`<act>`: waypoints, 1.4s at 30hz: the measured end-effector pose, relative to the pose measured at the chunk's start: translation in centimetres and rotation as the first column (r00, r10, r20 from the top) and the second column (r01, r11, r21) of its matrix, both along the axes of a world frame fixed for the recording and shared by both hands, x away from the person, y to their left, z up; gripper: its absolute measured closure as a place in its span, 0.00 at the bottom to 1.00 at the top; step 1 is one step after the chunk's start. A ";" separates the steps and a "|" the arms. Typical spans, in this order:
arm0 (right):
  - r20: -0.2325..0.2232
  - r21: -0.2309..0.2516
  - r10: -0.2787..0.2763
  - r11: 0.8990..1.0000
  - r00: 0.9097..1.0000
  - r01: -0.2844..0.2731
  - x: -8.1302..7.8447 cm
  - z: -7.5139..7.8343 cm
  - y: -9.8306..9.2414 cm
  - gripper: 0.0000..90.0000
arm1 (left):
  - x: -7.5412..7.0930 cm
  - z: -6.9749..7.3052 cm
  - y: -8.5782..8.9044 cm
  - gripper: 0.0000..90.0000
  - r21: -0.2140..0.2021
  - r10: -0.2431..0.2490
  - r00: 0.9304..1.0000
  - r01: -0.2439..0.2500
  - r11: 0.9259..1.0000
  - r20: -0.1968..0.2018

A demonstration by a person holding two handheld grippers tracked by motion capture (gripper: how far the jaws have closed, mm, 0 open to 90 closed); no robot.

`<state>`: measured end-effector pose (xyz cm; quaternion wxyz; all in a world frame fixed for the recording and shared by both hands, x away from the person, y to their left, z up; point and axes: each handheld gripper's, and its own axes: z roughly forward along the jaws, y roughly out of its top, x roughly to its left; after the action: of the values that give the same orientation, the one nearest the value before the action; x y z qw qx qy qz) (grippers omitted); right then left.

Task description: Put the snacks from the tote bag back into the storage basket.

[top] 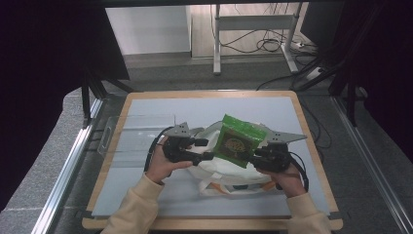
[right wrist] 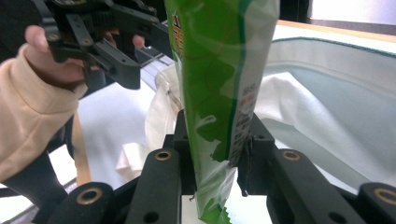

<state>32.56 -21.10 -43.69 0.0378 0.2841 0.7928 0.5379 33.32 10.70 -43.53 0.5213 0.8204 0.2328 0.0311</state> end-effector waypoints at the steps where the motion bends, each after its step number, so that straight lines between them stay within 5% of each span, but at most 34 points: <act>1: 0.003 -0.011 0.003 1.000 1.000 -0.003 0.1 0.0 0.0 0.80 | 0.0 0.0 0.0 0.45 0.004 0.002 1.000 -0.002 1.000 0.003; 10: 0.007 -0.096 0.000 0.995 1.000 0.000 0.4 -0.2 -0.1 0.80 | 0.0 0.1 0.2 0.44 0.015 0.015 1.000 -0.016 1.000 0.009; 29: 0.018 -0.174 0.009 0.985 1.000 -0.005 0.7 -0.4 -0.5 0.80 | -0.1 1.1 0.0 0.44 0.067 0.004 1.000 -0.006 0.998 0.026; 42: 0.028 -0.254 0.049 0.966 0.998 -0.041 0.6 -0.5 0.0 0.80 | 1.1 4.4 -0.3 0.42 0.156 -0.046 0.997 0.036 0.987 0.061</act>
<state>33.18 -21.10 -44.23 0.0751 0.2496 0.8606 0.4376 34.40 10.44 -39.11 0.4638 0.8616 0.1956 0.0649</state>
